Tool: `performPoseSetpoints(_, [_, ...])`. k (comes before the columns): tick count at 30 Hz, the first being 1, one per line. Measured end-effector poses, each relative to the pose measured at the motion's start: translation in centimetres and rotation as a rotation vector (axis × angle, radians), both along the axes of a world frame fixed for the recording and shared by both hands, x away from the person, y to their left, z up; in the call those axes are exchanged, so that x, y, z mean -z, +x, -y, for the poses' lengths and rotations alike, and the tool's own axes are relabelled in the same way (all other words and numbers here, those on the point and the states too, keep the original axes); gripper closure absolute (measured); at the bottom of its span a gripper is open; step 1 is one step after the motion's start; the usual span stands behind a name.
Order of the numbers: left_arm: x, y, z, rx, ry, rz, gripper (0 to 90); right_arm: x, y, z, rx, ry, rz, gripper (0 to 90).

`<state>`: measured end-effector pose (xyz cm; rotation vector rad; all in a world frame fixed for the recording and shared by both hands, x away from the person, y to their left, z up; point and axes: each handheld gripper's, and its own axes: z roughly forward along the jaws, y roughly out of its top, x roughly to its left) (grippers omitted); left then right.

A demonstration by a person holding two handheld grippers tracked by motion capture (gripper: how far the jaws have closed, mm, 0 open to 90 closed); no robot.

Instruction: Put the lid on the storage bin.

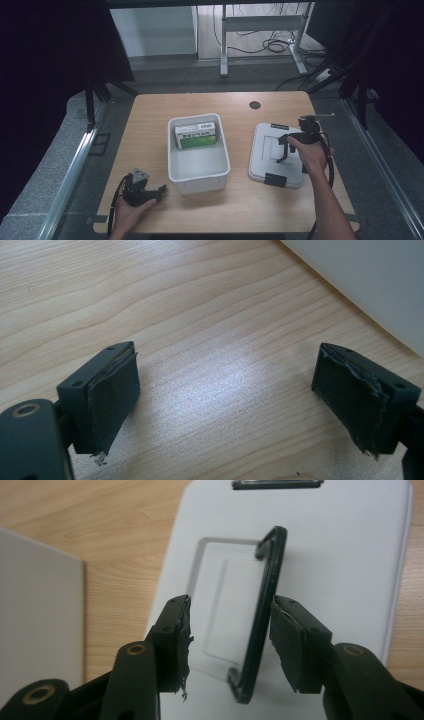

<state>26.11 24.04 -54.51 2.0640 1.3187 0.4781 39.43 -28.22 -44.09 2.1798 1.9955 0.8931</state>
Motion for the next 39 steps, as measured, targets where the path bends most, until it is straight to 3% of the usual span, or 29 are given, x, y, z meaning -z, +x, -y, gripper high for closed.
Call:
performPoseSetpoints(7, [0.0,0.0,0.0,0.001,0.0,0.0,11.7,1.0,0.7,0.5,0.026,-0.018,-0.031,53.8])
performPoseSetpoints(12, [0.0,0.0,0.0,0.001,-0.001,0.0,11.7,1.5,0.9,0.4,0.021,-0.037,-0.064,61.9])
performPoseSetpoints(22, [0.0,0.0,0.0,0.004,-0.001,0.0,11.7,2.3,1.6,0.1,0.039,-0.03,-0.107,69.5])
performPoseSetpoints(28, [0.0,0.0,0.0,0.003,0.0,0.001,11.7,2.6,1.8,-0.1,0.054,-0.026,-0.143,81.4])
performPoseSetpoints(39, [0.0,0.0,0.0,0.004,-0.001,0.001,11.7,2.7,1.8,0.3,0.135,0.047,-0.185,84.3])
